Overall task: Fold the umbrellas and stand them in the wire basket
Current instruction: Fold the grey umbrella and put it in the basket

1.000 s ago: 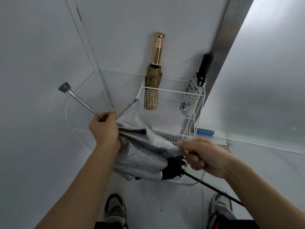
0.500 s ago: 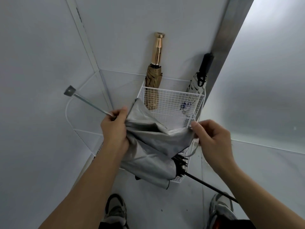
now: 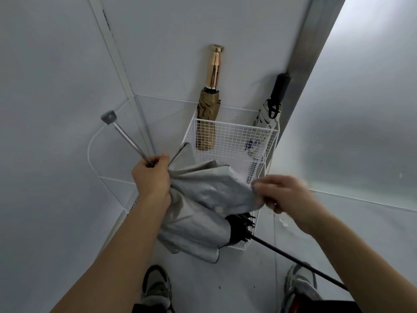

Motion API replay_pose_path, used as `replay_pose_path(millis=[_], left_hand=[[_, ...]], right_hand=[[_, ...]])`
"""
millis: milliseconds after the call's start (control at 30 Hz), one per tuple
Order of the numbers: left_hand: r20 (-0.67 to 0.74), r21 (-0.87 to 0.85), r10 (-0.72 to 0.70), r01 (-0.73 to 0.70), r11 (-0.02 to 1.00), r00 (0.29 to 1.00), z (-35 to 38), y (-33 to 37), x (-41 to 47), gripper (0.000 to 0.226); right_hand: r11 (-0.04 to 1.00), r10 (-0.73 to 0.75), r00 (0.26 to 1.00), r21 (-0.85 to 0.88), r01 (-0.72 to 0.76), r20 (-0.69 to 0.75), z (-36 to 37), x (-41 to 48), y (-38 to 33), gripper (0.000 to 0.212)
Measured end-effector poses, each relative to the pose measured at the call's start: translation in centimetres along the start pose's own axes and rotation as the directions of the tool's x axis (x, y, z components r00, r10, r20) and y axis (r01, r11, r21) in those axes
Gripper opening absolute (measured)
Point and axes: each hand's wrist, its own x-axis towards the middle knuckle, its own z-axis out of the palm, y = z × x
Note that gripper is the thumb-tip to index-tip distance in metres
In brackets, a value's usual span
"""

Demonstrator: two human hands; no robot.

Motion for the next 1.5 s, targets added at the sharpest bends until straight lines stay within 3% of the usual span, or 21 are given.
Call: replay_pose_path(millis=[67,133,167,233,300,367,500,533,667,733,900,967,1033,1100,1133,1233,1333,1400,1500], left_hand=[[-0.003,-0.018,-0.010,0.010,1.000,1.000,0.0,0.0,-0.1,0.020],[0.043,-0.034,-0.010,0.011,0.999,0.999,0.0,0.2,-0.3,0.020],[0.087,-0.037,0.000,0.004,0.999,0.996,0.0,0.3,-0.5,0.019],[0.209,-0.032,0.047,-0.041,0.999,0.977,0.0,0.7,-0.9,0.018],[0.343,-0.040,0.100,-0.092,0.995,0.934,-0.1,1.3,-1.5,0.016],[0.476,-0.066,0.120,-0.100,0.993,0.871,-0.2,1.9,-2.4,0.015],[0.701,-0.117,0.127,-0.063,0.991,0.702,-0.3,2.8,-4.5,0.007],[0.737,-0.117,0.131,-0.066,0.991,0.663,-0.3,3.0,-5.0,0.009],[0.820,-0.110,0.115,-0.042,0.993,0.561,-0.3,3.3,-6.2,0.014],[0.831,-0.098,0.099,-0.032,0.995,0.548,-0.4,3.3,-6.1,0.016],[0.838,-0.104,0.077,0.019,0.994,0.539,-1.3,3.2,-4.1,0.048],[0.814,0.040,0.041,-0.127,0.991,0.580,-2.2,3.0,-3.2,0.056],[0.842,0.206,-0.031,-0.268,0.941,0.539,-2.9,2.5,-3.1,0.062],[0.876,0.235,-0.016,-0.400,0.886,0.481,-3.0,1.7,-3.4,0.047],[0.872,0.220,0.035,-0.454,0.863,0.488,-2.8,1.5,-3.6,0.032],[0.747,0.232,0.208,-0.540,0.809,0.632,-2.8,1.6,-3.2,0.029],[0.558,0.143,0.392,-0.550,0.823,0.732,-3.5,2.4,-2.9,0.020],[0.530,0.060,0.457,-0.568,0.821,0.715,-3.7,2.8,-3.7,0.013],[0.728,0.031,0.354,-0.544,0.839,0.587,-3.3,2.4,-6.4,0.033]], right_hand=[[0.846,0.058,0.989,-0.532,0.026,0.139,1.0,-0.3,0.6,0.020],[0.674,0.077,0.991,-0.738,0.031,0.113,2.0,-0.6,0.9,0.036],[0.671,-0.015,0.999,-0.741,0.035,0.033,2.2,-0.6,0.7,0.039],[0.815,-0.278,0.941,-0.567,0.125,-0.193,1.8,-0.8,0.0,0.034],[0.889,-0.395,0.866,-0.364,0.276,-0.306,1.7,-0.8,-0.6,0.019],[0.887,-0.413,0.885,-0.317,0.337,-0.216,2.4,-0.9,-0.4,0.003],[0.839,-0.348,0.936,-0.427,0.337,0.054,4.0,-0.6,0.8,0.053],[0.838,-0.317,0.943,-0.435,0.330,0.105,4.3,-0.5,0.7,0.057],[0.874,-0.211,0.937,-0.375,0.309,0.278,5.6,-0.4,1.4,0.043],[0.890,-0.226,0.934,-0.330,0.314,0.276,6.0,-0.4,1.7,0.025],[0.928,-0.192,0.962,-0.282,0.242,0.194,3.0,0.1,1.2,0.014],[0.964,-0.196,0.972,-0.158,0.215,0.129,1.3,0.3,1.1,0.017],[0.975,-0.221,0.975,-0.027,0.222,0.032,0.4,0.3,1.0,0.022],[0.973,-0.223,0.975,0.062,0.223,-0.015,0.0,0.3,0.8,0.023],[0.971,-0.220,0.975,0.085,0.222,-0.032,0.0,0.2,0.7,0.020],[0.970,-0.214,0.969,0.088,0.225,-0.122,0.0,0.2,0.6,0.004],[0.972,-0.222,0.956,0.033,0.233,-0.192,-0.1,0.4,0.5,0.019],[0.972,-0.225,0.943,0.004,0.233,-0.243,0.0,0.4,0.4,0.032],[0.966,-0.257,0.913,-0.044,0.256,-0.318,0.6,0.5,0.2,0.030]])
